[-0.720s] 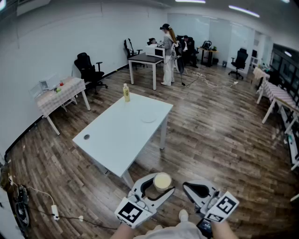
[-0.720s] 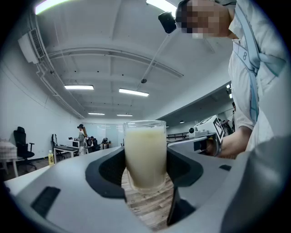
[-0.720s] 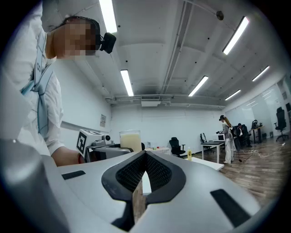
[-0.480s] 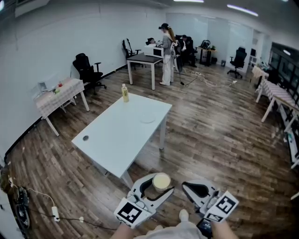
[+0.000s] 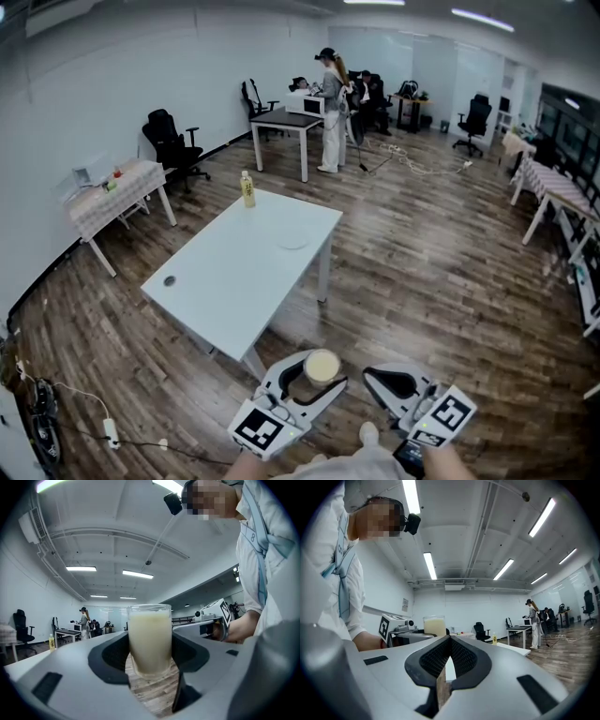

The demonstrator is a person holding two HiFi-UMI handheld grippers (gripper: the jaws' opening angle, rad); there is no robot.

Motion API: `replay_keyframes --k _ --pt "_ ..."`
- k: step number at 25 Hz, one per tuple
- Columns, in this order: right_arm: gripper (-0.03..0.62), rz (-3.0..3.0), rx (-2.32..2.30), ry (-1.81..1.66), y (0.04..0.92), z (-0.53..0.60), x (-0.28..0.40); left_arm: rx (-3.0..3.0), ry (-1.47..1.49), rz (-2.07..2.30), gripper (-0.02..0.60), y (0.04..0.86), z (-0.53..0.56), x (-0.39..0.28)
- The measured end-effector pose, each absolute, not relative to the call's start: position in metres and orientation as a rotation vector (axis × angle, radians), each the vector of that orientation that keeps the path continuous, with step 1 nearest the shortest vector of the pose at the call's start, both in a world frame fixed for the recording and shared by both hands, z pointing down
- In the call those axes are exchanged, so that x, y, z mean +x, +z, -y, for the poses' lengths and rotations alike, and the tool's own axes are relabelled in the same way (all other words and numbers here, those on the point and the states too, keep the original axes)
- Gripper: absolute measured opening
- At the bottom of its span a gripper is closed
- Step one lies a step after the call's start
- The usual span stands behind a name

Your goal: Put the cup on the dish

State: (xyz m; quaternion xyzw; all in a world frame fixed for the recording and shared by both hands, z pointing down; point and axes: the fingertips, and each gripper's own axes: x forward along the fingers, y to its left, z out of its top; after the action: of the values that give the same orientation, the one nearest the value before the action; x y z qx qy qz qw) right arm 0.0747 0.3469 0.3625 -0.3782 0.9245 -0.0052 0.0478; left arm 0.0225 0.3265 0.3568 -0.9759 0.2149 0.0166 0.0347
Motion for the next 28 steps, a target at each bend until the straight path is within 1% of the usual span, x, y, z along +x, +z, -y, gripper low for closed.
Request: replay_keyframes --k 17,28 --pt "0.034 -2.763 -1.075 0.015 0.357 -0.339 0.071 -2.988 0.048 -0.669 0.258 0.358 -0.315 0.023" --pt "0.034 -2.78 -1.088 -0.056 0.359 -0.327 0.062 -2.994 0.05 -0.671 0.258 0.358 -0.305 0.015"
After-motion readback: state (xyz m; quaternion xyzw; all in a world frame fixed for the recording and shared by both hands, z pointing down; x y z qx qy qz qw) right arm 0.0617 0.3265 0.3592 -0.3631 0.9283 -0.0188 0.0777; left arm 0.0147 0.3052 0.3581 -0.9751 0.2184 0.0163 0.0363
